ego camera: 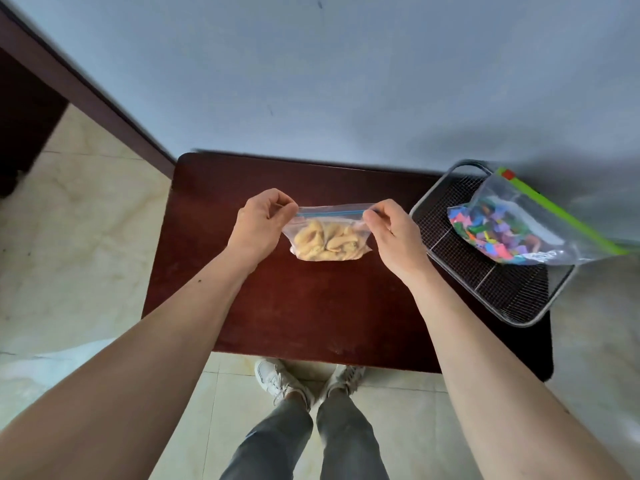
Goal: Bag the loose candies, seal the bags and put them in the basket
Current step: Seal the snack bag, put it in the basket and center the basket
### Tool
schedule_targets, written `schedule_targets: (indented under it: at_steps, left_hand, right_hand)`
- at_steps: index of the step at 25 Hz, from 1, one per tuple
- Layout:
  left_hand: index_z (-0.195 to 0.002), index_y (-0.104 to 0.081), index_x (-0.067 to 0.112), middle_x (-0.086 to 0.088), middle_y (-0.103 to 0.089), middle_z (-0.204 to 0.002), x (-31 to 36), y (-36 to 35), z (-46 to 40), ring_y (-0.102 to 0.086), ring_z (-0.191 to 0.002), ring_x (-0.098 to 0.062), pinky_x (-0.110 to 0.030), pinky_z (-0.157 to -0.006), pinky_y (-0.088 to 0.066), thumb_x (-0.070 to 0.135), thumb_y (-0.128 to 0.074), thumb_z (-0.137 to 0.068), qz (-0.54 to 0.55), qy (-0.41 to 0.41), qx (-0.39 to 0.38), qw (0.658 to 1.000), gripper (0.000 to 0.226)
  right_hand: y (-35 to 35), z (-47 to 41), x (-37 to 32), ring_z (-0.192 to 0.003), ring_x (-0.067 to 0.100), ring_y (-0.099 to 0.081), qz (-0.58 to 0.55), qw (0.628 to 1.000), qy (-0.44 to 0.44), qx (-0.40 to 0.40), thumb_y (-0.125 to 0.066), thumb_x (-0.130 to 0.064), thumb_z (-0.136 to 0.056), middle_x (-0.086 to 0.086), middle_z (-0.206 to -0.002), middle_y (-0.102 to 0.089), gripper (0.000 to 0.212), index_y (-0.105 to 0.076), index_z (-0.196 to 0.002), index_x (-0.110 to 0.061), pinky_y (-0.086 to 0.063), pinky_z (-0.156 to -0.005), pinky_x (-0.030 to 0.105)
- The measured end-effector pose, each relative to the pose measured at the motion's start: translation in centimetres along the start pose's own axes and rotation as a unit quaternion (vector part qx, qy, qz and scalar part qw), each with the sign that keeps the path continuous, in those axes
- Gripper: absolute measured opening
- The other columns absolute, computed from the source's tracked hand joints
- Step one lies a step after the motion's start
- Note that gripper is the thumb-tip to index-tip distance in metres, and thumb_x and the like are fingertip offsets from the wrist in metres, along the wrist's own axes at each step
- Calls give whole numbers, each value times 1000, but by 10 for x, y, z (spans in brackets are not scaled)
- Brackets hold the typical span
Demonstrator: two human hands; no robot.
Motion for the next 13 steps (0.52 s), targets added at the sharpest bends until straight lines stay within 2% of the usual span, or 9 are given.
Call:
schedule_targets:
  at_steps: [5,9,13]
  left_hand:
    - [-81,-65,22,7,-64,-71,64,-71,-1,-57,-69,-14,-48,-83,-56,21,-62,-89,-2,-48,-65,997,9]
    - [-85,-67,20,4,-67,-76,106,-125,1,-58,-70,-15,-48,-85,-56,22,-62,-89,-16,-88,-102,991,6]
    - [-84,-66,21,1,-67,-76,137,-177,6,-56,-69,-16,-43,-82,-54,22,-62,-88,-33,-118,-130,984,6]
  right_hand:
    - [82,18,38,-73,7,-54,-25,995,-1,96,-53,-22,-97,-7,-79,-59,12,-58,-91,-12,-43,-72,28]
    - [134,37,68,-77,12,-57,-31,987,-23,155,-53,-22,-98,-5,-82,-60,16,-58,-94,-7,-43,-69,22]
    - [172,59,100,-79,16,-58,-43,976,-58,205,-51,-24,-99,2,-87,-62,22,-57,-97,-2,-43,-69,25]
Point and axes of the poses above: each hand's wrist, its own z-axis away from the middle knuckle, its own y-axis out of the back of the hand, x = y × z, the point moved 6 cm from there along -z, towards the middle knuckle
